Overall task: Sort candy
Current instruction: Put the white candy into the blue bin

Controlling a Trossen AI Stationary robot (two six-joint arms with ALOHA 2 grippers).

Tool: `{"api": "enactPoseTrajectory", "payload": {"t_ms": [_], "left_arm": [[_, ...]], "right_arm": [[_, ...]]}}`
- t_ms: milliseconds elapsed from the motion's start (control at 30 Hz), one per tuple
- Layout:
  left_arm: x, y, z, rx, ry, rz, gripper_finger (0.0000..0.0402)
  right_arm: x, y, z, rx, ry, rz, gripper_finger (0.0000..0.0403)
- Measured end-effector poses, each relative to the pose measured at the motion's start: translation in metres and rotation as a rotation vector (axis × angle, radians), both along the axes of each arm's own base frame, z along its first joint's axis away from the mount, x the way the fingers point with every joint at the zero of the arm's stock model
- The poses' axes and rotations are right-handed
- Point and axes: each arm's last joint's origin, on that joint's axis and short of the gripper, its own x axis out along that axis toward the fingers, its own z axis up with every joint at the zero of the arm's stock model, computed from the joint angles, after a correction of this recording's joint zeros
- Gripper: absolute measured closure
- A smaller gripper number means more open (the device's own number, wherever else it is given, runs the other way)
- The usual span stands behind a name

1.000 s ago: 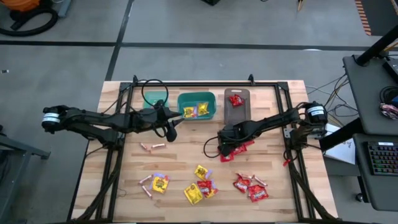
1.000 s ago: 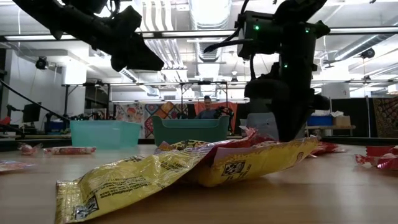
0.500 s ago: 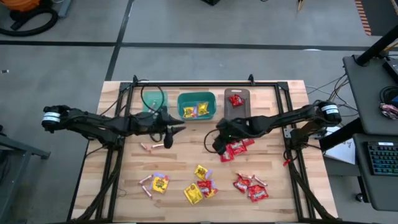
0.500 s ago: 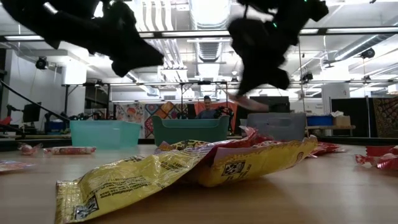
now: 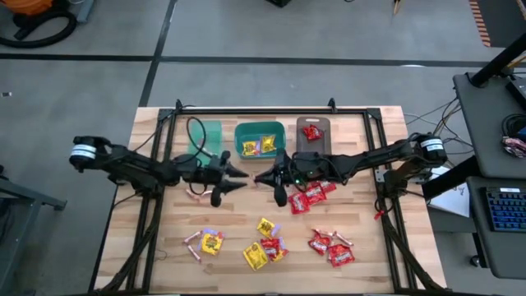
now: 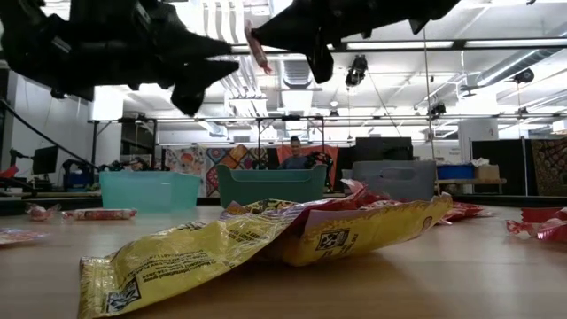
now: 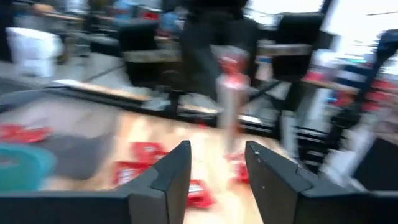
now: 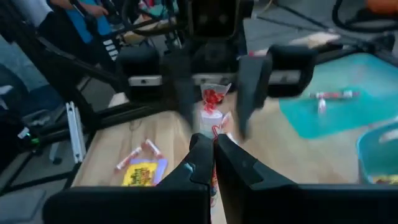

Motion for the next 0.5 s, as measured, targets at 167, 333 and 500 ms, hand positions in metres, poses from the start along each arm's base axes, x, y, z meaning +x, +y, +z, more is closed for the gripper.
{"api": "enactPoseTrajectory", "payload": {"t_ms": [167,333,500], "left_arm": [[0.022,-0.001,-0.001,0.002,-0.033,-0.038,0.0228],[0.044,-0.002,-0.001,0.013,-0.044,-0.066,0.0223],[0.051,-0.002,-0.001,0.016,-0.039,-0.064,0.0271]], "right_arm": [[0.001,0.0,0.003,-0.025,-0.038,0.004,0.0394],[0.001,0.0,0.003,-0.044,-0.033,0.009,0.0394],[0.001,0.0,0.003,-0.08,-0.035,0.01,0.0394]]}}
